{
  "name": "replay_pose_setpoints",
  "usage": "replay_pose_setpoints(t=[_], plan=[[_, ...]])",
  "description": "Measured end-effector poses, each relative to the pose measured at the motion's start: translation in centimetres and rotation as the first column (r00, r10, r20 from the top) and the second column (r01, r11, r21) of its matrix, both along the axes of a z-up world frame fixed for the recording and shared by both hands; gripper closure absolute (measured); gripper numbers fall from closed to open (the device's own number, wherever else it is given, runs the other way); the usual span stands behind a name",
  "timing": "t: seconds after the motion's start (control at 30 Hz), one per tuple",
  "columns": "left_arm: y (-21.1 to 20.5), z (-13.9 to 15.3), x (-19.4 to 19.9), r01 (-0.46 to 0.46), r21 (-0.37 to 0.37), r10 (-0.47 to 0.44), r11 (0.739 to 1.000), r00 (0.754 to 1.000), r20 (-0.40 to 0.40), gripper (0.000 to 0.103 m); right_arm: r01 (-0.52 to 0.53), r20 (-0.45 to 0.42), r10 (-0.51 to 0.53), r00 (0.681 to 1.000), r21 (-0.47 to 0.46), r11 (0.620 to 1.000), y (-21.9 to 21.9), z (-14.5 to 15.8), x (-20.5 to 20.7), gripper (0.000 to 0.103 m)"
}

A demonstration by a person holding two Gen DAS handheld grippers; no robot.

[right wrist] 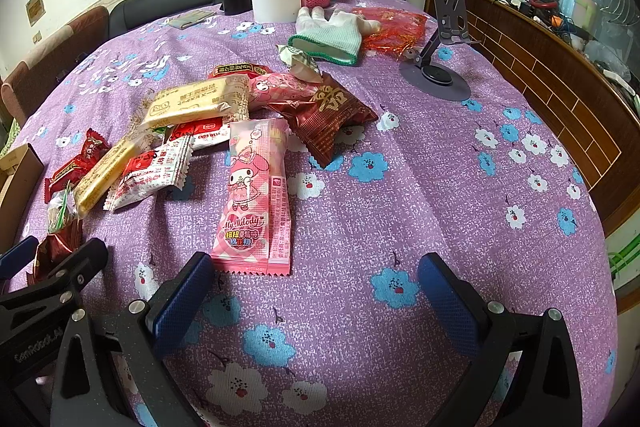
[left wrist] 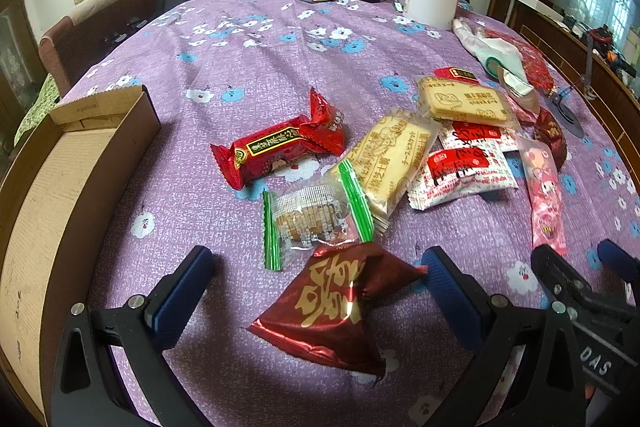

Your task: Organize snacks

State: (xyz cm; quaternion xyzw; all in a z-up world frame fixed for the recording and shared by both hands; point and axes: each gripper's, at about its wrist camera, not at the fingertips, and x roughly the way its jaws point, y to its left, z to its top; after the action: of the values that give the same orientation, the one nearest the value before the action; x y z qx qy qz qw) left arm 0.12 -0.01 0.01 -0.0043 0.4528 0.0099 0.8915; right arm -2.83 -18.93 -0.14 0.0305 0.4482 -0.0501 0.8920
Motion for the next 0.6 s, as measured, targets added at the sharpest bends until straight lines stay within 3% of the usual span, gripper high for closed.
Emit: replay_pose_setpoints(t=[0.13, 0.23, 0.47, 0.6], plan=[[0.3, 0.0, -0.1, -0.005, 0.0, 0.005, 1.0, 1.0, -0.024, 0.0, 0.0, 0.0, 0.0, 1.0, 0.002, 1.0, 0.0, 0.0, 0.1, 0.001], [0.2, 0.1, -0.2, 0.059, 0.0, -0.059, 0.998, 0.996, -0.067, 0.0, -0.001, 0.0, 0.001, 1.0, 0.003, 1.0, 0.0, 0.1, 0.2, 0.001], [0.1, 0.1, -1.6, 0.039, 0.006, -0.039, 0.999, 0.999, -0.028, 0.0, -0.017, -0.001, 0.017, 1.0, 0.004, 1.0, -0.1, 0.0, -0.1, 0.001], [0.3, 0.2, -1.8, 0.089, -0.002, -0.089, 0.996, 0.994, -0.057, 0.0, -0.032, -0.012, 0.032, 0.999, 0.008, 0.999, -0.2, 0.0, 0.1, 0.001]])
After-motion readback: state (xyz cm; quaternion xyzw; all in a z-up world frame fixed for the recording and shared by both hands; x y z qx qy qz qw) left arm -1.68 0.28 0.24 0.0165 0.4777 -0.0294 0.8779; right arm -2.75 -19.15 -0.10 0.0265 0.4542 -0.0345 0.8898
